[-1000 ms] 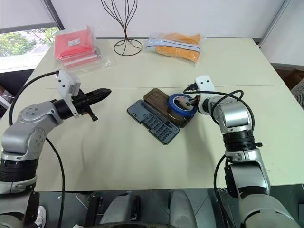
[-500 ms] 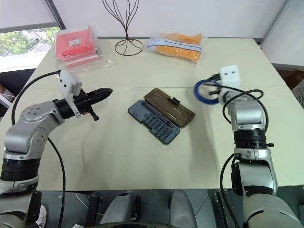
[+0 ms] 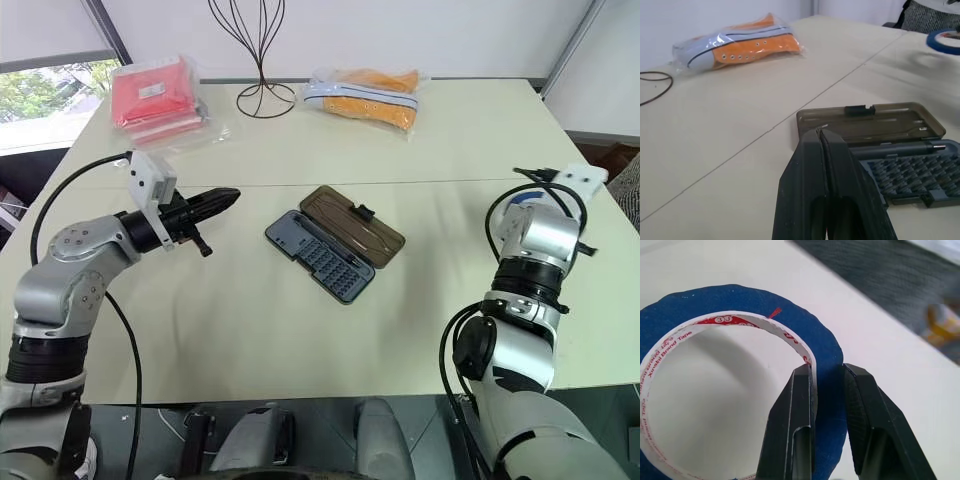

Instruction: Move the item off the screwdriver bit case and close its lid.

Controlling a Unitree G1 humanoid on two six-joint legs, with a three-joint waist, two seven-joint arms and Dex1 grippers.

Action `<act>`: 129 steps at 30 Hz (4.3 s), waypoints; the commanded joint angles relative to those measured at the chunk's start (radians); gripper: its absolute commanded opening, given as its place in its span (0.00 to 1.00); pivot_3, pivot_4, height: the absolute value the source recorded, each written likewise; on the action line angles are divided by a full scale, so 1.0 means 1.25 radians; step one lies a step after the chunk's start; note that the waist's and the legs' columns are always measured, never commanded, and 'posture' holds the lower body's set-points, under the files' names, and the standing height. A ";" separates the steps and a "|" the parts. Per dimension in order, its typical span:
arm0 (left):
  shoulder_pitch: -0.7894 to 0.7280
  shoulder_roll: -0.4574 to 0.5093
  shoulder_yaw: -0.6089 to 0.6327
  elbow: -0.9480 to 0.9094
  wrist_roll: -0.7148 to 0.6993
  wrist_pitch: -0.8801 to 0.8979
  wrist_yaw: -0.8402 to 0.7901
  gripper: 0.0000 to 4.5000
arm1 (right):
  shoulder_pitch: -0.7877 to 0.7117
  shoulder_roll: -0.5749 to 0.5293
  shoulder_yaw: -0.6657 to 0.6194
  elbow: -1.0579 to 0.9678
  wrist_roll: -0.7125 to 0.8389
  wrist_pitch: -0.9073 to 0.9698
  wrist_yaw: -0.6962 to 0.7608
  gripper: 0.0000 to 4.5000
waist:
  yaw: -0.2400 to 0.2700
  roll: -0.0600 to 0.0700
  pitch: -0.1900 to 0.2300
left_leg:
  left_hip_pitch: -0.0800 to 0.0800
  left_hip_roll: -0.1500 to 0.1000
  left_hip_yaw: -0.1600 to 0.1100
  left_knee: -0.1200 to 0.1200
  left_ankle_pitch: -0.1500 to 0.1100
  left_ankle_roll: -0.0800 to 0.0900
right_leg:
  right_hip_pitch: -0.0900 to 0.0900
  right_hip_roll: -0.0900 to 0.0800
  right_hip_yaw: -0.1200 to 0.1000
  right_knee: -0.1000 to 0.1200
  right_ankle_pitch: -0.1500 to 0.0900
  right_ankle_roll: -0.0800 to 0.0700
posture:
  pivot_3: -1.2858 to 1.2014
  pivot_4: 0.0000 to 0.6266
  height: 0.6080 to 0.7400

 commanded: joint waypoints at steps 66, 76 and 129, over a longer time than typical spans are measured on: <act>0.033 0.001 0.001 -0.079 -0.012 0.012 0.034 0.00 | 0.192 -0.126 0.514 -0.389 0.306 0.247 0.887 0.05 | 0.006 0.000 -0.001 | 0.001 0.000 -0.001 0.001 -0.002 0.003 | 0.000 0.001 0.000 0.000 0.000 0.000 | 0.52 0.24 1.00; 0.029 0.002 0.006 -0.068 -0.009 0.001 0.036 0.00 | 0.186 -0.160 0.581 -0.393 0.285 0.190 0.943 0.01 | 0.002 -0.001 -0.002 | 0.001 0.000 -0.001 0.001 -0.002 0.004 | 0.000 0.001 0.000 0.000 0.000 0.000 | 0.52 0.24 1.00; 0.013 -0.013 -0.022 -0.043 0.004 -0.020 0.022 0.00 | 0.001 -0.024 0.526 -0.366 0.418 0.537 0.846 0.99 | -0.001 -0.001 -0.001 | 0.000 0.000 -0.001 0.000 0.001 -0.001 | -0.002 0.000 0.000 0.001 0.000 0.000 | 0.52 0.24 1.00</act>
